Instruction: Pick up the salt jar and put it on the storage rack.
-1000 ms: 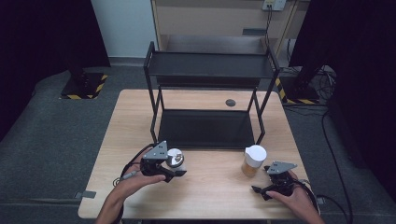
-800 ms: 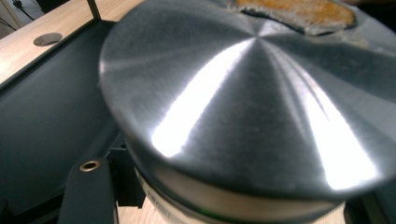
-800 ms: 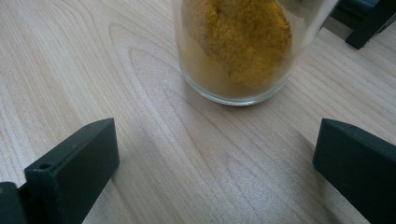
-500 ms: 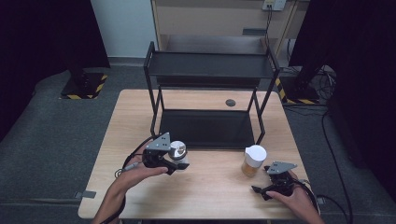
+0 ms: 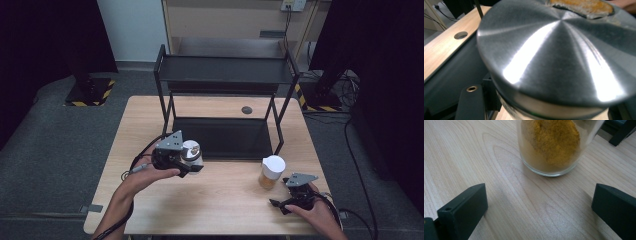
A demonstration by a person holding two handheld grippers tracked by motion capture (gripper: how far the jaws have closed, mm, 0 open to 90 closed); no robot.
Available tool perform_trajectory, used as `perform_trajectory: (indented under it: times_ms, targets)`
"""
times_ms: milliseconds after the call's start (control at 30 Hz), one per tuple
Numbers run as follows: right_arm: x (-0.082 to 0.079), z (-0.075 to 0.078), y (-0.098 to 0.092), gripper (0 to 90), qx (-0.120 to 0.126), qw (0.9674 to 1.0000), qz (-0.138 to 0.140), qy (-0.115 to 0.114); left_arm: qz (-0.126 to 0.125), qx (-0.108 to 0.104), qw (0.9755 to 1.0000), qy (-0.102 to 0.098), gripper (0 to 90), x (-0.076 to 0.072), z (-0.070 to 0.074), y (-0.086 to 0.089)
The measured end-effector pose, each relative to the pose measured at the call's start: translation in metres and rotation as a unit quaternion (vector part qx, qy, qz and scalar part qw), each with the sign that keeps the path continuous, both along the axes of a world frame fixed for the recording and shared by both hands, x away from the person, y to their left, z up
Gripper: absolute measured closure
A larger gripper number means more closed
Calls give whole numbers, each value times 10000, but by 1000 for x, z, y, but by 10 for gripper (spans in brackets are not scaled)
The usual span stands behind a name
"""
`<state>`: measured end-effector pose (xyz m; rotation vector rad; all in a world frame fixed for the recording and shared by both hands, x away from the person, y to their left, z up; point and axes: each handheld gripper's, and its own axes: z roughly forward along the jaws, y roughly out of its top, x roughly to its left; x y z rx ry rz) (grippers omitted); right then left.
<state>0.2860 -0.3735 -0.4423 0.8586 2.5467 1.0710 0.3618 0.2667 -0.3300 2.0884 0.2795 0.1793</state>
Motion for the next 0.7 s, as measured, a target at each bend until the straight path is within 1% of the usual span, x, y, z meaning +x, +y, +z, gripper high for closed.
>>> perform_trajectory:
  times_ms: [267,433,633,700]
  targets:
    - [0,0,0,12,1,10000,0,0,15,71,10000,-23,300,4,17,3]
    - [0,0,0,12,0,10000,0,-1,8,48,10000,-32,300,5,26,3]
    - [0,0,0,12,0,10000,0,-1,-18,88,9999,-63,299,8,40,-2]
    - [0,0,0,12,0,10000,0,-1,-20,65,9999,-81,300,9,44,-2]
